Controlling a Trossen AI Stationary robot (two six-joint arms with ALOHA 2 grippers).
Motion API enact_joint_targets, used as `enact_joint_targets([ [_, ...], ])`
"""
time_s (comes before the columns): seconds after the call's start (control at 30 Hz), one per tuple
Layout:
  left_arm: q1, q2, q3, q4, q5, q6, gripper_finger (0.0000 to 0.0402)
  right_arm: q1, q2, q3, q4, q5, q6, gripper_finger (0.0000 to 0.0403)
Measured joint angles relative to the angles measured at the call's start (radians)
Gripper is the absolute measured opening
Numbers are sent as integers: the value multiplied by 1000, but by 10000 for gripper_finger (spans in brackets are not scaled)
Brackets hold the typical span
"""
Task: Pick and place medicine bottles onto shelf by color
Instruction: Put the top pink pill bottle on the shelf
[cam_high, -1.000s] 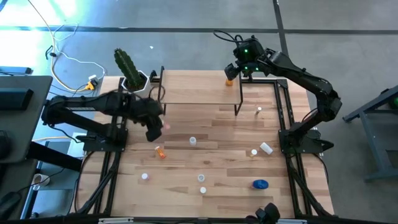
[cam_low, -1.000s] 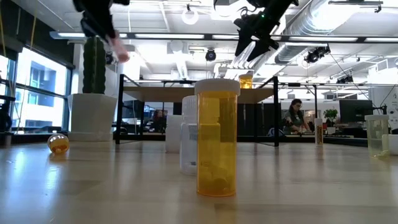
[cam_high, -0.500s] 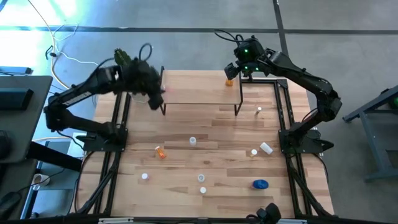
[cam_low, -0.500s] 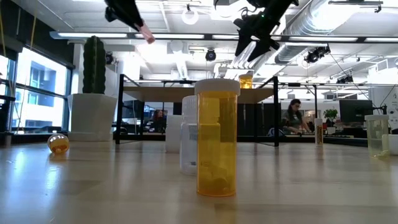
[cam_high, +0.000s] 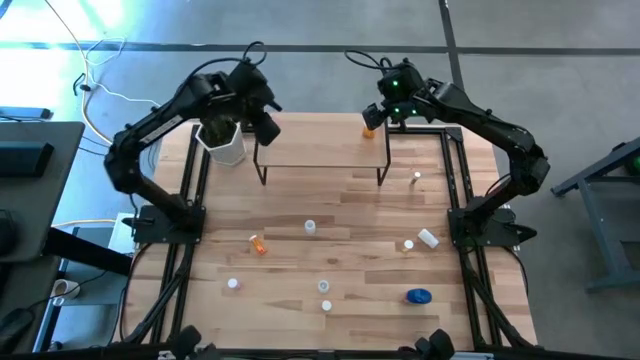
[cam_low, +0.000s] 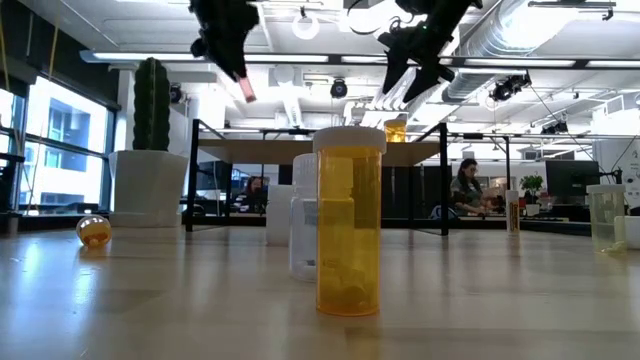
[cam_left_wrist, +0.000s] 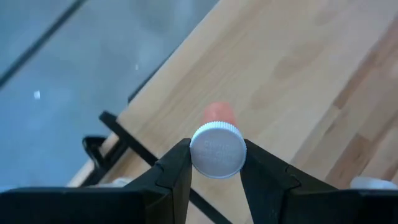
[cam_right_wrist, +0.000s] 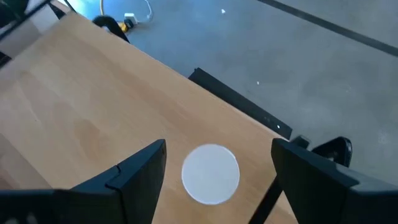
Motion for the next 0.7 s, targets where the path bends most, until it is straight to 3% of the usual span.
enact_joint_targets([
  [0.7,68,184,12,-101,7,-211,111,0,0,0,-57,1,-33,281],
])
